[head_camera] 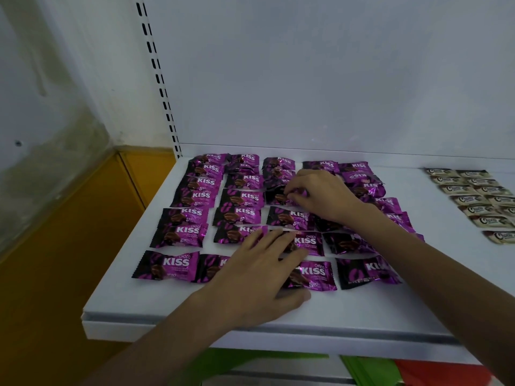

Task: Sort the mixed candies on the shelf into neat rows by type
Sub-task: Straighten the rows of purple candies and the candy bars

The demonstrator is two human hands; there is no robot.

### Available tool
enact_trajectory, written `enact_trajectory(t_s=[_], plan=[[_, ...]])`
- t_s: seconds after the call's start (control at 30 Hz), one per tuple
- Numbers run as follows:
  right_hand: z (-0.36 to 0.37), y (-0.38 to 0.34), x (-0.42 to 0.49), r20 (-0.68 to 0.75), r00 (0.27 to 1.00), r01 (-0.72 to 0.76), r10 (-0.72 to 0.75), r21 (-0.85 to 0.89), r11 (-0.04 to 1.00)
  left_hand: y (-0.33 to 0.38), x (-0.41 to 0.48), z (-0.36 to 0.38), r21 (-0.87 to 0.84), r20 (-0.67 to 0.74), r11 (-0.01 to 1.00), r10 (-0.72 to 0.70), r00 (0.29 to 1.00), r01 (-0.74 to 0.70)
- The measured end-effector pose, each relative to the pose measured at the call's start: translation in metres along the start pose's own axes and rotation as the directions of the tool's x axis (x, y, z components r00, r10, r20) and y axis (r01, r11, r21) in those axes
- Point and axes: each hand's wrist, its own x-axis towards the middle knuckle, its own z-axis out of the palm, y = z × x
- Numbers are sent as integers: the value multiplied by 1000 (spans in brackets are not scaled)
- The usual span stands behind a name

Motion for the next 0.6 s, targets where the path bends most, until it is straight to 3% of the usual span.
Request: enact_trajectory(t_s=[0.2,0.37,0.6], plan=[[-6,-4,-12,-54,998,31,-28,63,998,5,-7,4,119,-88,993,12,996,-2],[-7,-11,-25,55,992,106,-114,127,986,11,-10,11,133,-137,991,27,990,-8],[-3,-9,-34,-72,992,111,-103,126,986,14,-14,12,187,-211,981,-19,977,59]])
